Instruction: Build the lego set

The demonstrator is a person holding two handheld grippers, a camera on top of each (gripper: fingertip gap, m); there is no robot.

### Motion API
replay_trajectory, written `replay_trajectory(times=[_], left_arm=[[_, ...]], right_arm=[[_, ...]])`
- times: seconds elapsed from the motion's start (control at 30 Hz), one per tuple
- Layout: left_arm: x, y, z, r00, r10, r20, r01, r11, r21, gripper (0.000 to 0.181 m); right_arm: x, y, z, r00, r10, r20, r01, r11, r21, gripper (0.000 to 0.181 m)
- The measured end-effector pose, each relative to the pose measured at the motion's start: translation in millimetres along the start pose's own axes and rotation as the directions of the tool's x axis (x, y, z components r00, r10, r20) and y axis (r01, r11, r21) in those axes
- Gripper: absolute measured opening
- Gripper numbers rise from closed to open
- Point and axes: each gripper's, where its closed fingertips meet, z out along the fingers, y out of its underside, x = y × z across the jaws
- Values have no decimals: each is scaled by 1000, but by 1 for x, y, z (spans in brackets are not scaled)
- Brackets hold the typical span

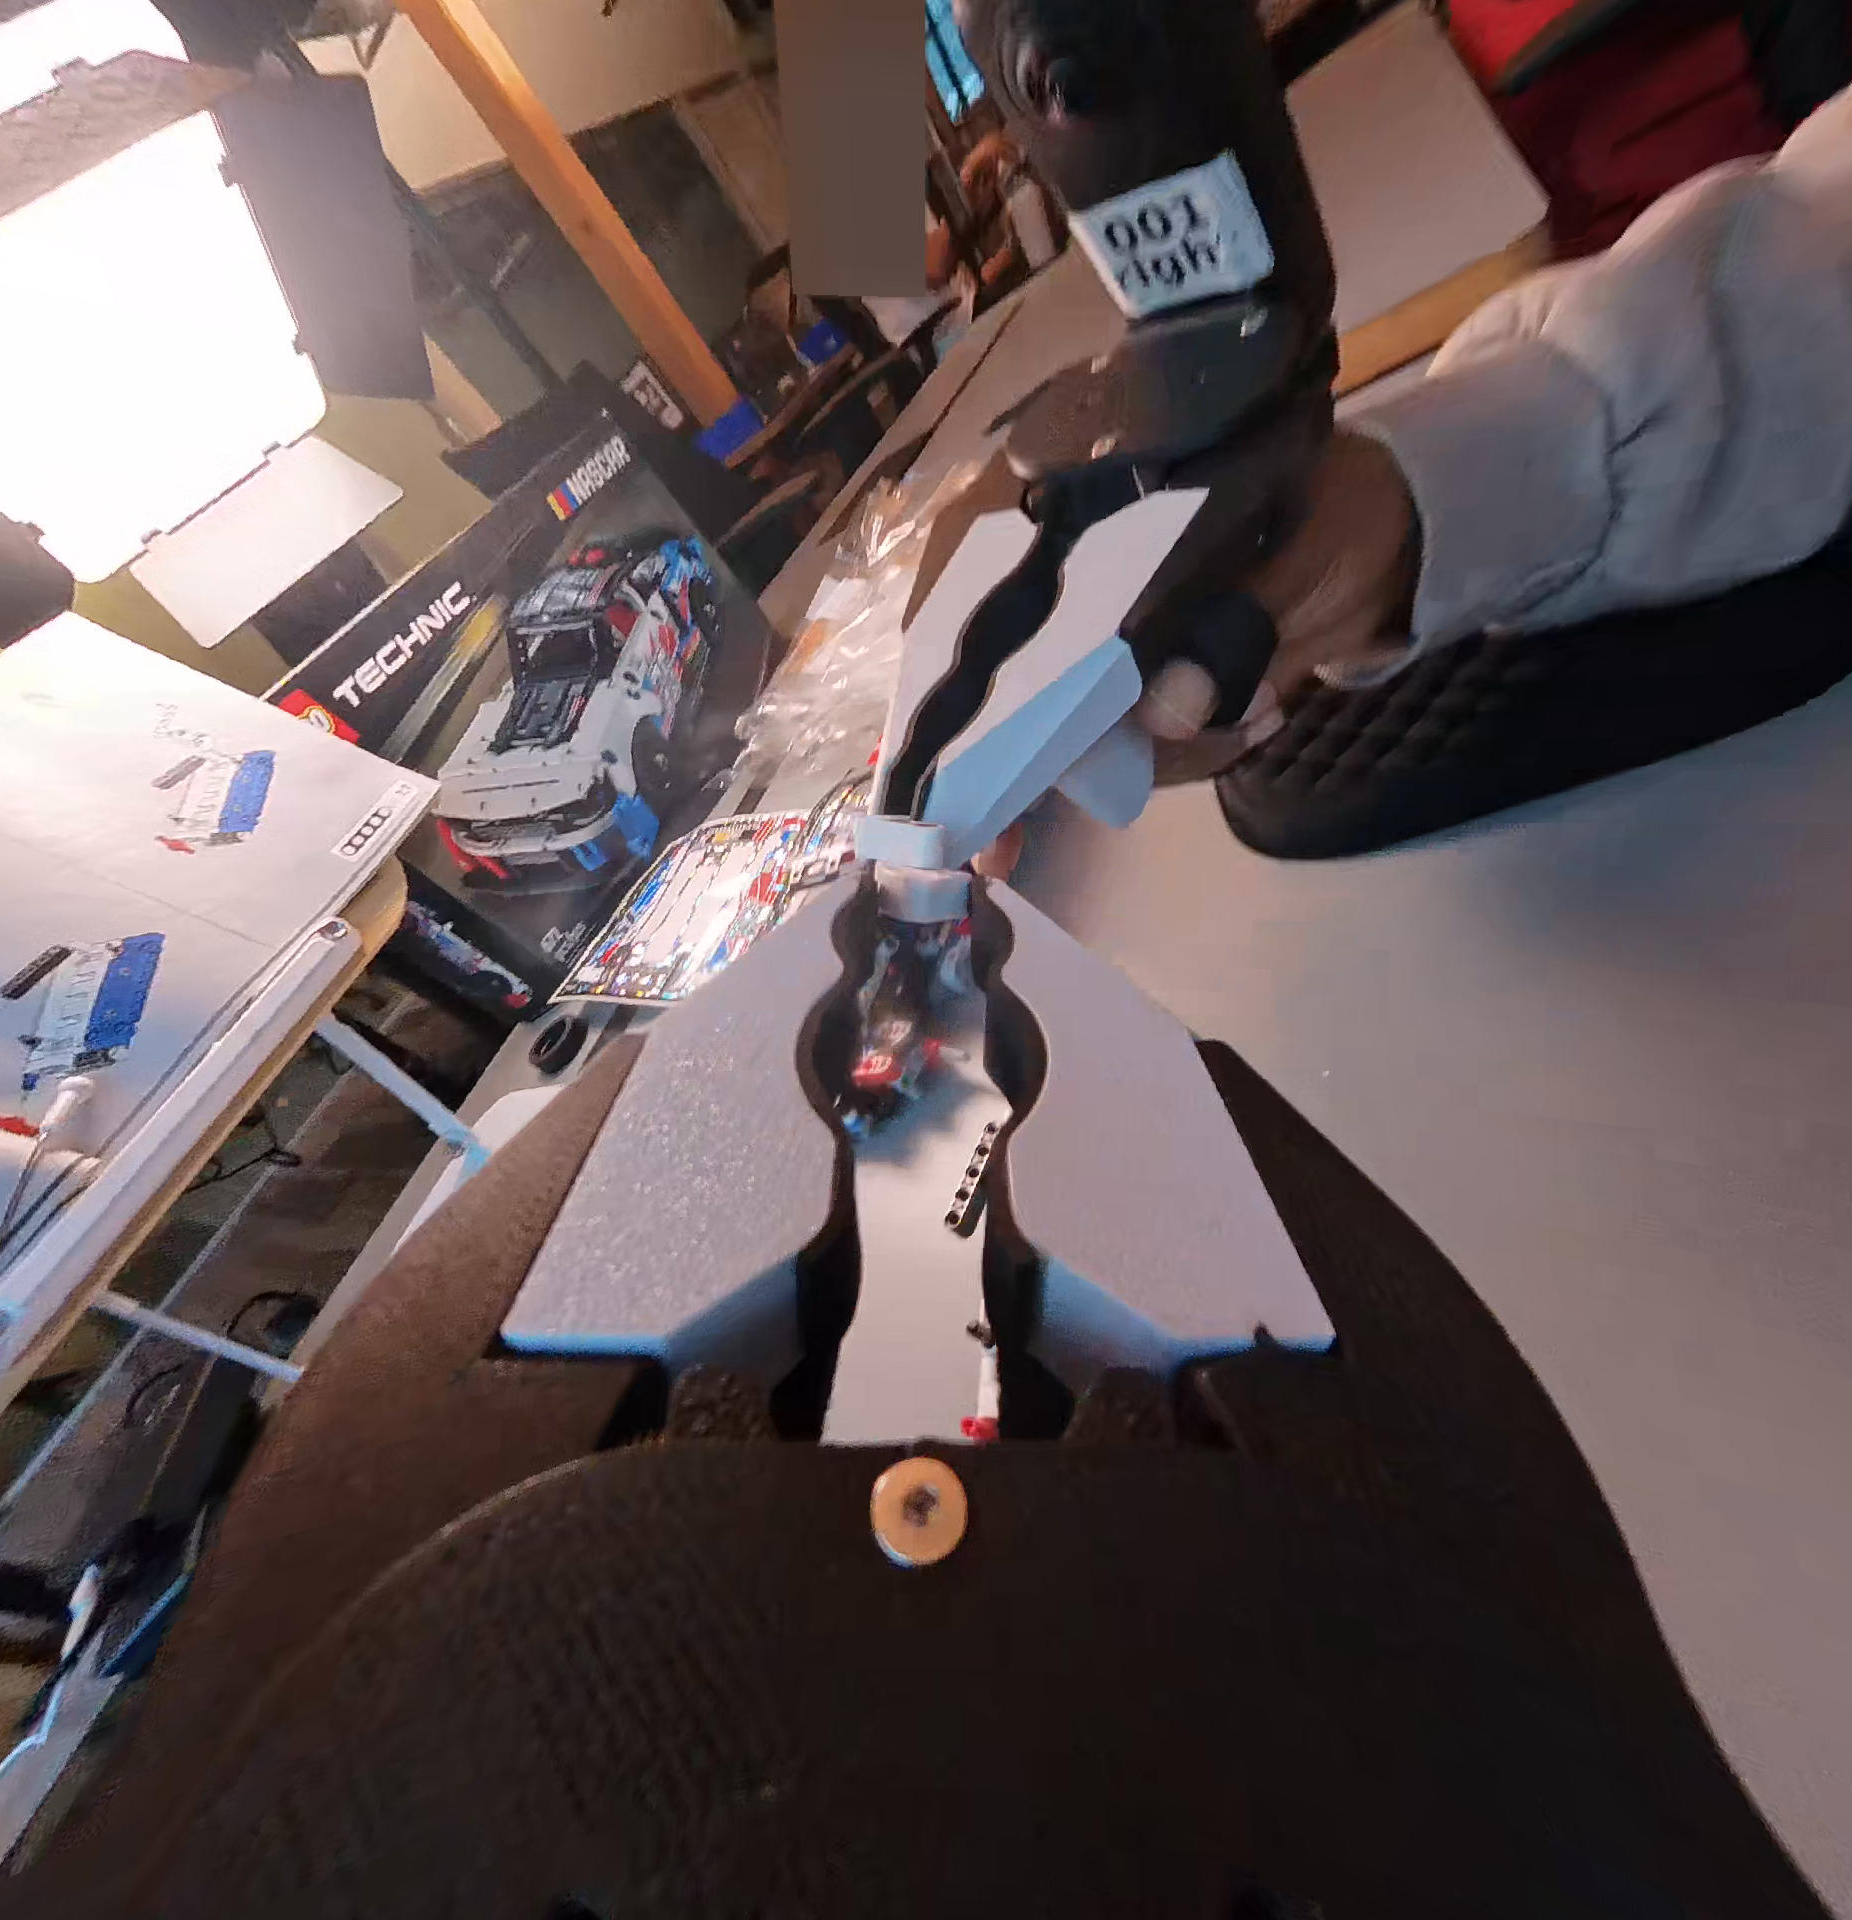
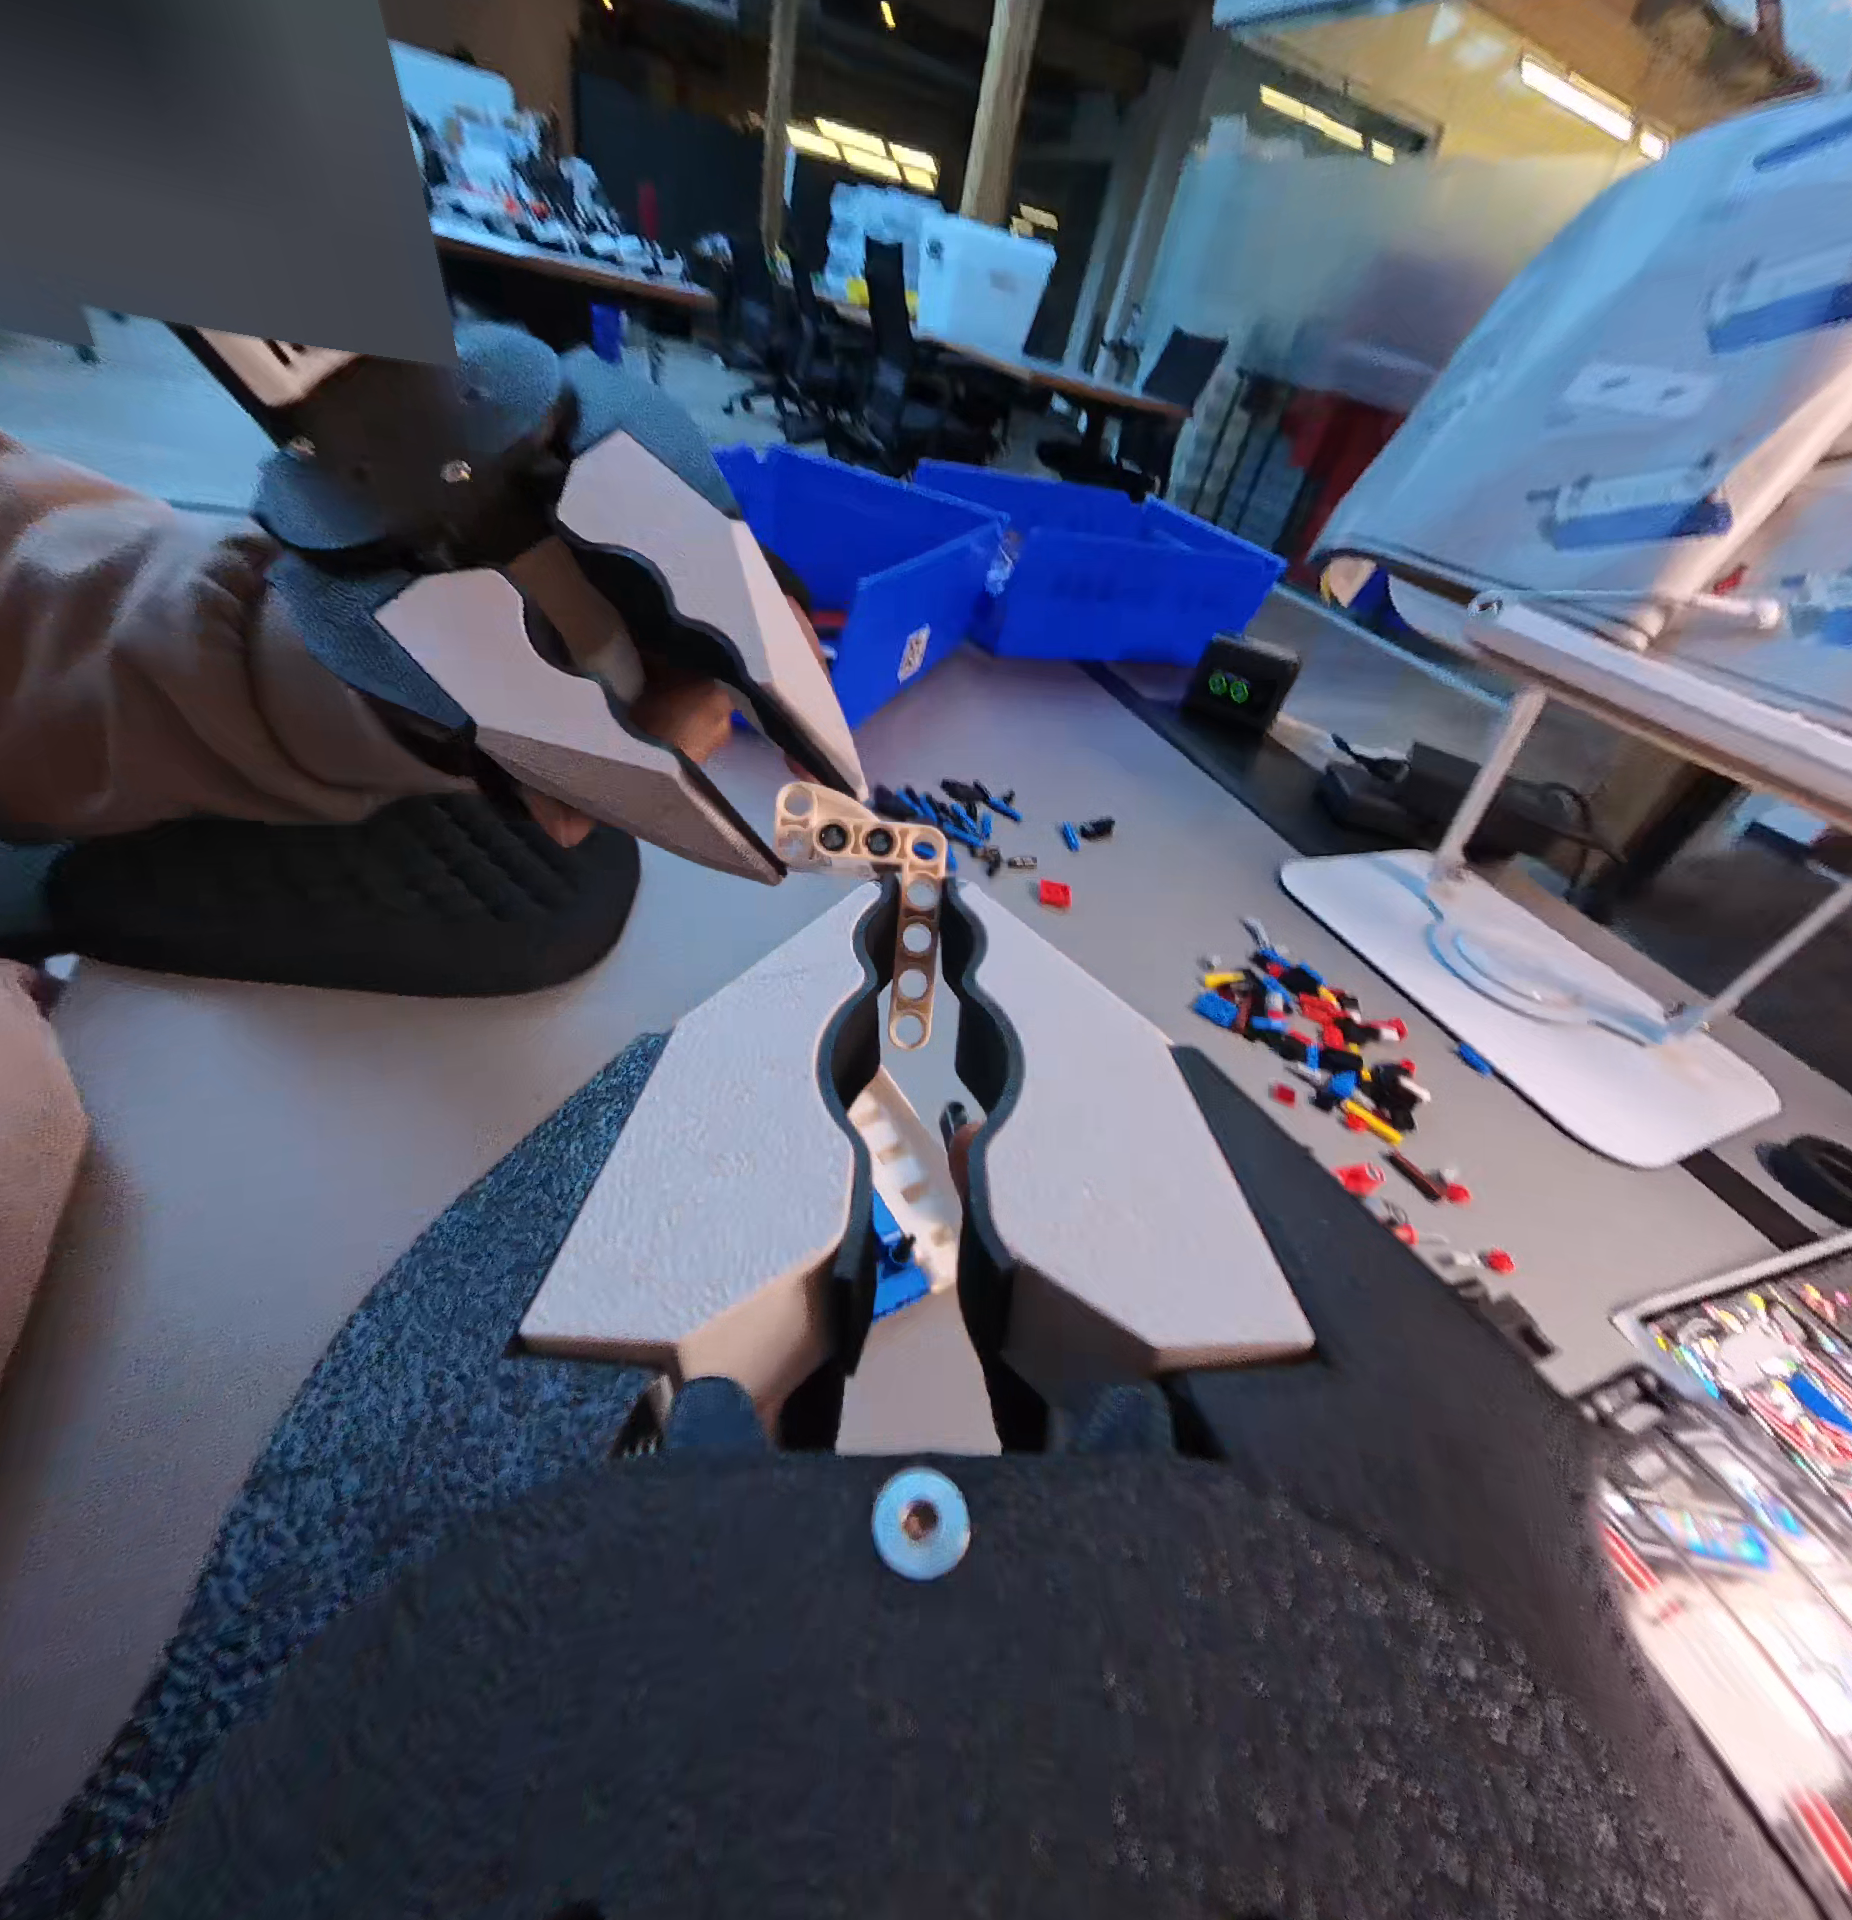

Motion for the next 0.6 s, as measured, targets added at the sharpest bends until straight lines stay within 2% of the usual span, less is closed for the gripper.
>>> replay_trajectory(times=[0.07, 0.17, 0.27, 0.33, 0.4, 0.5, 0.6], left_arm=[[-1, 20, 8, 1000, -15, -5, 15, 997, -76, 14], [4, 53, 22, 988, -134, -75, 118, 975, -187, 14], [13, 72, 31, 948, -274, -159, 231, 941, -246, 14], [19, 77, 34, 916, -342, -210, 287, 924, -251, 14], [26, 75, 34, 875, -396, -279, 339, 912, -230, 14], [35, 71, 31, 818, -433, -379, 387, 901, -194, 13], [40, 69, 32, 804, -406, -434, 373, 913, -164, 13]], right_arm=[[9, 20, 5, 998, 23, -53, -30, 990, -137, 5], [19, 53, 10, 992, 37, -119, -75, 940, -332, 5], [21, 74, 9, 990, -9, -143, -56, 895, -443, 6], [19, 80, 6, 992, -25, -127, -37, 886, -462, 7], [13, 83, 3, 998, -9, -64, -20, 892, -452, 8], [-5, 84, -6, 988, 16, 152, 50, 908, -416, 20], [-11, 82, -13, 949, 88, 304, 34, 926, -376, 28]])
